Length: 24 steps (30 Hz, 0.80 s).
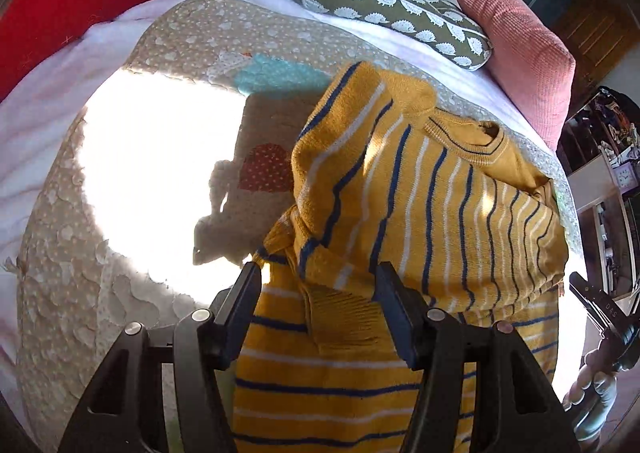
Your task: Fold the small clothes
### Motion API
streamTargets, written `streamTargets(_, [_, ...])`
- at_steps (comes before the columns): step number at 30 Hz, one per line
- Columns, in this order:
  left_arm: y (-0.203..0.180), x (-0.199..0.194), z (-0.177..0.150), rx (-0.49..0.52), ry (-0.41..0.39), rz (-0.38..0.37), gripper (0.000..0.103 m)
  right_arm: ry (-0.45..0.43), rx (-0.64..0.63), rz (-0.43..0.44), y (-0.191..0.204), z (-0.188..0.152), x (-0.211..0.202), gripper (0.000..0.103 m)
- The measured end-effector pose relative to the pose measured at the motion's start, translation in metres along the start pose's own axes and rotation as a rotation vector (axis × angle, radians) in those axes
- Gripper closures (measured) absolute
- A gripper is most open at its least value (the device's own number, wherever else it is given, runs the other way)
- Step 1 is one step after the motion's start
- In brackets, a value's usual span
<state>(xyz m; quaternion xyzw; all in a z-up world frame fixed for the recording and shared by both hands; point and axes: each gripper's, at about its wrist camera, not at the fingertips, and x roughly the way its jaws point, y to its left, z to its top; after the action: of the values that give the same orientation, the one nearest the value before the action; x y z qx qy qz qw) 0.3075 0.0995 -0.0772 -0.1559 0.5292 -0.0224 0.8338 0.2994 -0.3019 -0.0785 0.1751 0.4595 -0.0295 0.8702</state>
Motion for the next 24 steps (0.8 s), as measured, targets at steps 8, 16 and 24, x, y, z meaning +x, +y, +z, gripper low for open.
streamTargets(8, [0.045, -0.069, -0.098, -0.027, 0.016, -0.033, 0.040, 0.073, 0.182, 0.320, -0.059, -0.108, -0.062, 0.054])
streamTargets(16, [0.045, -0.076, -0.197, -0.083, 0.079, -0.122, 0.040, 0.117, 0.174, 0.406, -0.059, -0.204, -0.093, 0.054])
streamTargets(24, [0.026, -0.076, -0.225, -0.065, 0.046, -0.039, 0.027, 0.091, 0.106, 0.390, -0.047, -0.232, -0.107, 0.049])
